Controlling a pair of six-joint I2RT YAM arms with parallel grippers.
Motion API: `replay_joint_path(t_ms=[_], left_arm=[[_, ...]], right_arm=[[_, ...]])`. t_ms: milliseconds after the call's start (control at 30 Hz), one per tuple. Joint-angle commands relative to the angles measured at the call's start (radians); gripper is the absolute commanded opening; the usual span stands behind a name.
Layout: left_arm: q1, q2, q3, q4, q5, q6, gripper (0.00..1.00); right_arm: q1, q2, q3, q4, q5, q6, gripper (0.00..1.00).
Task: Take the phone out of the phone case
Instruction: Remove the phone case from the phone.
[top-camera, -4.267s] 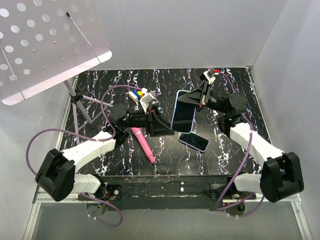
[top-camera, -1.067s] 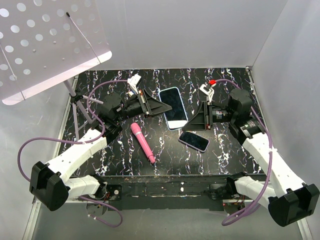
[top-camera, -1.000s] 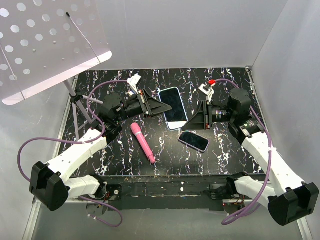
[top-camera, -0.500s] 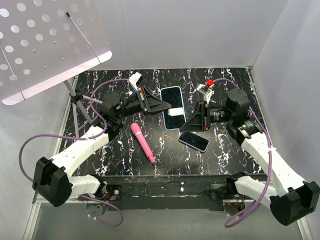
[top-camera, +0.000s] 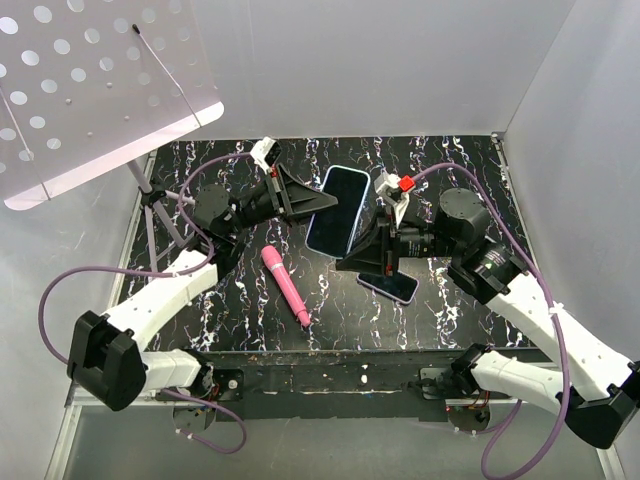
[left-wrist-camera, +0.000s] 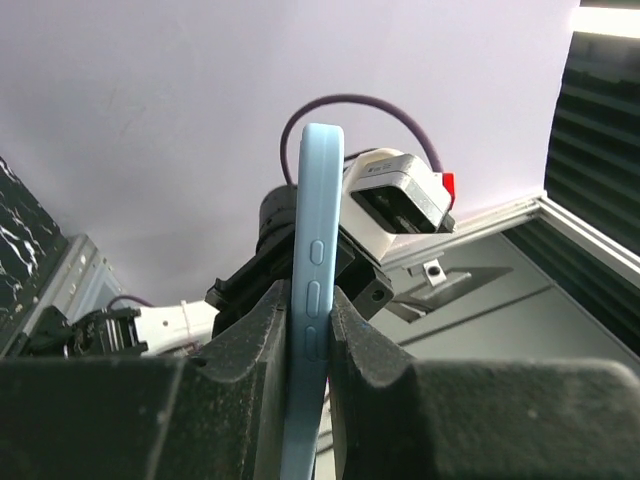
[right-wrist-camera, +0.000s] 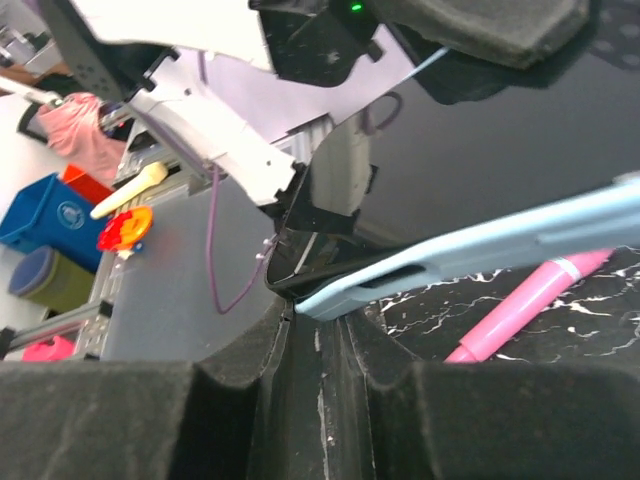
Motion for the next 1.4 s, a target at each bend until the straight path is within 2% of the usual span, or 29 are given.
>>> replay_joint_path(t_ms=[0, 67, 267, 400, 467, 567, 633, 700, 800, 867, 900, 933, 1000, 1367], left_arm=[[-0.022, -0.131, 0.011, -0.044, -0.034, 0.032, 0.0], [-0.022, -0.171, -0.008, -0.07, -0.095, 0.065, 0.0], [-0.022, -0.175, -0.029, -0.064, -0.134, 0.025, 0.0], [-0.022, -0.21, -0.078, -0.072, -0.258, 0.062, 0.0], [-0.02, -0.231, -0.086, -0.121, -0.328, 0.124, 0.0], [-0.022, -0.259, -0.074, -0.236, -0.416, 0.236, 0.0], [-0.02, -0.282, -0.069, -0.299, -0.459, 0.283, 0.0], [-0.022, -0.305, -0.095, -0.29, -0.506, 0.292, 0.0], [-0.02, -0.337, -0.138, -0.284, -0.568, 0.283, 0.0], [-0.022, -0.348, -0.146, -0.294, -0.592, 0.287, 0.0], [-0.02, -0.351, -0.151, -0.293, -0.6, 0.287, 0.0], [-0.022, -0.351, -0.154, -0.288, -0.605, 0.286, 0.0], [-0.022, -0.349, -0.157, -0.284, -0.605, 0.28, 0.0], [-0.022, -0.363, -0.181, -0.278, -0.602, 0.264, 0.0]], right_arm=[[-0.009, 0.016, 0.054, 0.016, 0.308, -0.062, 0.01], [-0.009, 0.014, 0.054, -0.017, 0.343, -0.044, 0.01], [-0.009, -0.024, 0.055, -0.177, 0.667, 0.116, 0.01], [-0.009, 0.066, 0.187, -0.384, 0.554, 0.239, 0.01], [-0.019, 0.082, 0.209, -0.439, 0.482, 0.251, 0.12], [-0.045, 0.053, 0.188, -0.485, 0.384, 0.228, 0.35], [-0.055, 0.022, 0.18, -0.516, 0.363, 0.225, 0.43], [-0.06, -0.016, 0.175, -0.536, 0.359, 0.248, 0.49], [-0.071, -0.064, 0.139, -0.448, 0.266, 0.372, 0.5], [-0.072, -0.087, 0.055, -0.246, 0.158, 0.539, 0.49], [-0.072, -0.096, 0.007, -0.093, 0.114, 0.646, 0.48], [-0.072, -0.098, -0.041, 0.053, 0.083, 0.726, 0.48], [-0.081, -0.087, -0.072, 0.215, 0.072, 0.828, 0.48], [-0.085, -0.012, 0.013, 0.16, 0.127, 0.788, 0.43]])
